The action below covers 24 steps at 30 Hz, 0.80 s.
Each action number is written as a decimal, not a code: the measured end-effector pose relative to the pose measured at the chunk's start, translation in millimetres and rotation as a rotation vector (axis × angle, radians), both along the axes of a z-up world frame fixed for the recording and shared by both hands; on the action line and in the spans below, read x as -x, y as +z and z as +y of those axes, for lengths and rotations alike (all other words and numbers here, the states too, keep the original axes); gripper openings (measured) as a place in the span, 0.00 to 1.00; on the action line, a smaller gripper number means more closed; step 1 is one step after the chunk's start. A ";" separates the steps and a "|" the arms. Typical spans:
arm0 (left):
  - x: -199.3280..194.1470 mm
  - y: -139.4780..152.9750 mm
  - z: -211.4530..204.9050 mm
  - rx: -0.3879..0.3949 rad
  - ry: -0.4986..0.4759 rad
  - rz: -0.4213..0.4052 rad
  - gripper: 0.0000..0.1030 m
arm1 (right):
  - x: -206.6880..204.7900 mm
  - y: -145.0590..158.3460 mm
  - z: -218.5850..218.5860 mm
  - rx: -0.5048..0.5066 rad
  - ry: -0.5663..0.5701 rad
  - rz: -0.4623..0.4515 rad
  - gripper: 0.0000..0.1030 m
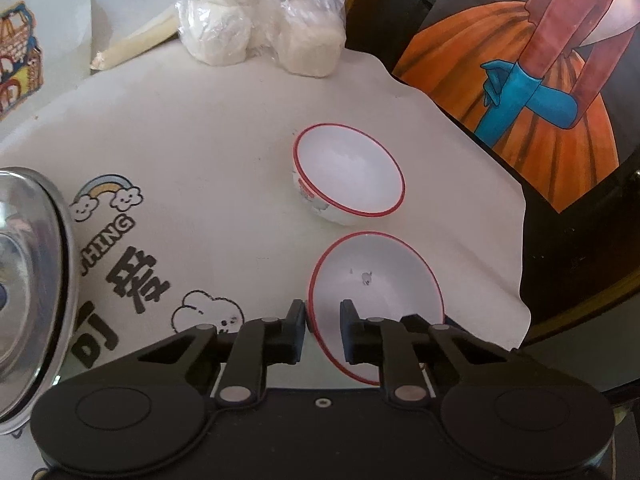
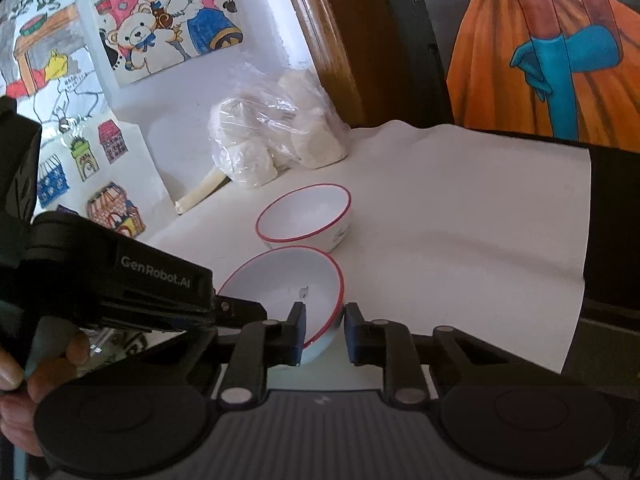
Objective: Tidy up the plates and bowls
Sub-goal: 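Close the left tool on the white bowl rim while the right tool grips it too, then lift the white bowl with both tools and carry it over the steel bowl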
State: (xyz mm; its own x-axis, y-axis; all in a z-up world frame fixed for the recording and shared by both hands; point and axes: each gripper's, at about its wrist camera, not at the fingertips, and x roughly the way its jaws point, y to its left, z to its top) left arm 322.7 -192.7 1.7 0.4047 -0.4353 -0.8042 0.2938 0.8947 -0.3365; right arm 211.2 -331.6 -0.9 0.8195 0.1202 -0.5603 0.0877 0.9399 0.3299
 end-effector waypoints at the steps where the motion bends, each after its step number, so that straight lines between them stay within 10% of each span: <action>1: 1.8 1.7 1.4 0.002 0.003 -0.004 0.19 | 1.7 0.6 0.7 -0.004 -0.001 -0.002 0.22; 24: 93.1 67.7 59.3 0.100 0.049 -0.136 0.19 | 78.0 63.7 42.9 0.014 0.028 -0.157 0.22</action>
State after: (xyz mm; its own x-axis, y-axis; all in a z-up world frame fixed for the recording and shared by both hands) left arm 229.6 -133.3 69.4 0.5295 -0.4879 -0.6940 0.2998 0.8729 -0.3849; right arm 133.3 -288.7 62.8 0.8938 0.1371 -0.4271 0.0098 0.9460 0.3241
